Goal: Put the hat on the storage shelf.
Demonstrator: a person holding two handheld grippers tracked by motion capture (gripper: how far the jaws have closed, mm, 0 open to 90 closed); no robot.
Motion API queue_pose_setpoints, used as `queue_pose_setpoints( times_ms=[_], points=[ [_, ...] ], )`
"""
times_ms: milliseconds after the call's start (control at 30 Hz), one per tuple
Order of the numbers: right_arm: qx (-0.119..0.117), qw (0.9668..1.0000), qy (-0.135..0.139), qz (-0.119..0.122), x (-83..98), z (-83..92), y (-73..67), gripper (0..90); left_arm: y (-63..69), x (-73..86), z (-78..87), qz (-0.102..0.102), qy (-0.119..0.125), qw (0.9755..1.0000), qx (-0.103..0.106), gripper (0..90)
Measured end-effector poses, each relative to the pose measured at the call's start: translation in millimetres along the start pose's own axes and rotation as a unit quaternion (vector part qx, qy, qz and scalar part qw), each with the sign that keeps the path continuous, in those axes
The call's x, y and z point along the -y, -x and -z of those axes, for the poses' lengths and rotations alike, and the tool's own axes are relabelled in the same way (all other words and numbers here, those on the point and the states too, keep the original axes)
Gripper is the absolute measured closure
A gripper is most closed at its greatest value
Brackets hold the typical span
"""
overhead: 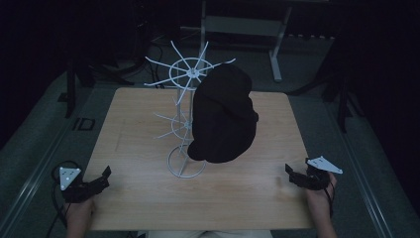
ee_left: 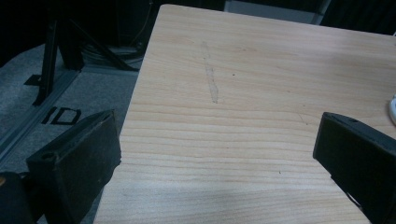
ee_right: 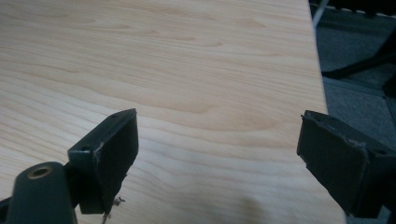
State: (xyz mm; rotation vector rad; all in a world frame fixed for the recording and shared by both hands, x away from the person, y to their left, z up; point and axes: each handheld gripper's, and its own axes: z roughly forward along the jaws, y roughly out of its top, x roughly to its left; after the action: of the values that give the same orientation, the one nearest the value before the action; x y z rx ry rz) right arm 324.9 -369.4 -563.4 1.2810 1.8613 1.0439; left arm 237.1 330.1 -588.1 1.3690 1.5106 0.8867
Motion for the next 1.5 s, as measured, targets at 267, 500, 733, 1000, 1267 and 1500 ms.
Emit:
queue_pose_setpoints(
  times_ms=[267,500,733,1000,1267,1500],
  points=[
    [0.026,0.9996,0.004,-0.011,7.5,6.2,11.2,13.3,-0.1,0.0,0.0,0.001,0.000,1.0000,0.000,1.4],
    [0.046,0.9985,0.006,-0.029,10.7,11.5,21.3,13.4,-0.4,0.0,0.1,0.002,0.000,1.0000,0.001,1.5],
    [0.066,0.9968,0.020,-0.042,14.5,19.2,33.5,13.5,-0.2,0.0,0.0,0.002,0.000,1.0000,0.001,1.4],
    [0.081,0.9951,0.034,-0.045,16.7,21.8,36.4,13.4,-0.5,-0.1,0.0,0.002,0.000,1.0000,0.001,1.5],
    [0.083,0.9942,0.051,-0.045,15.4,22.3,35.6,13.1,-0.5,-0.2,-0.4,0.002,-0.001,1.0000,0.002,1.5],
    [0.087,0.9938,0.056,-0.040,15.0,21.1,37.0,10.7,-0.2,-0.2,-0.4,0.000,0.000,1.0000,0.002,1.4]
  ],
)
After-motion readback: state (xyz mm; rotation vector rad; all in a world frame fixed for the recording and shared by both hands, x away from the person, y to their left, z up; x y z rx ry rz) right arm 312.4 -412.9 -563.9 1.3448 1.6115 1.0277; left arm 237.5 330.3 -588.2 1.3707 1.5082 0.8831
